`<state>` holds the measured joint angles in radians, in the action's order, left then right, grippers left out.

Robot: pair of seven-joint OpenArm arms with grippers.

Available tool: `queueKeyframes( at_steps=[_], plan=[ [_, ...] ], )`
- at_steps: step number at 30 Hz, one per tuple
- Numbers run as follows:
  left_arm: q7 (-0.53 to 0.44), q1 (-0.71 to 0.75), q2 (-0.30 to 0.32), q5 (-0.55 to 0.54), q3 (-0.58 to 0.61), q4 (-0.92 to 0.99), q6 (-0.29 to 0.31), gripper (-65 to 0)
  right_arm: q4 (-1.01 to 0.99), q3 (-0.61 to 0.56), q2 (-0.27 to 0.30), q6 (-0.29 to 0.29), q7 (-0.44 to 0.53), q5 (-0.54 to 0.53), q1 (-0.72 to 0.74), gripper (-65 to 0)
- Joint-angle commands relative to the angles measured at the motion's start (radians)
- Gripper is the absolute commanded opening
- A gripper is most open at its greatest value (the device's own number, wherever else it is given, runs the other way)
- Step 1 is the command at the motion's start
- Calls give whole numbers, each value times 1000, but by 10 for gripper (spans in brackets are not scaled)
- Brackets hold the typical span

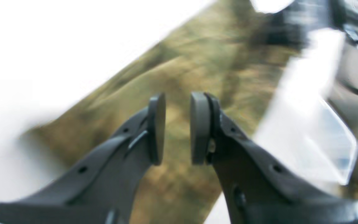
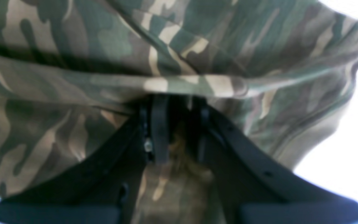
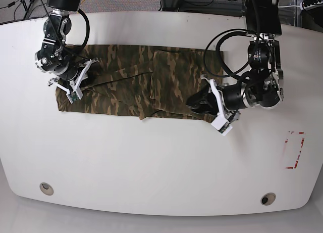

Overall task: Fold the T-shirt properly
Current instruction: 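Grasp the strip's end with the left gripper and fold it toward the middle, then reposition the right gripper onto the strip's other end and grasp it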

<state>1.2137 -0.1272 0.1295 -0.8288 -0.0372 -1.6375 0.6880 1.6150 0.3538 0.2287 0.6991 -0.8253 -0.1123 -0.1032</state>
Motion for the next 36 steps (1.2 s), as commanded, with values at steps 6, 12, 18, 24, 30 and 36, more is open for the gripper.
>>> queueKeyframes(
  at_steps=[6, 12, 18, 24, 30, 36],
  plan=[
    [-13, -5, -9, 122, -86, 102, 10, -531, 175, 9, -16, -1, -75, -11, 12, -534],
    [-90, 13, -9, 214, -94, 165, 10, -531, 284, 24, -58, -1, -130, -8, 40, -526],
    [-120, 16, -9, 280, -92, 262, 10, -529, 348, 136, -116, -1, -228, -14, 101, -392],
    [-137, 14, -9, 323, -92, 328, 10, -529, 344, 270, -139, -1, -259, -17, 164, -109],
    [-145, 16, -8, 345, -92, 349, 10, -529, 293, 422, -163, -1, -306, -56, 225, 0],
    [-145, 21, 15, 348, -92, 348, 10, -529, 149, 597, -130, -1, -400, -209, 274, 0]
  ],
)
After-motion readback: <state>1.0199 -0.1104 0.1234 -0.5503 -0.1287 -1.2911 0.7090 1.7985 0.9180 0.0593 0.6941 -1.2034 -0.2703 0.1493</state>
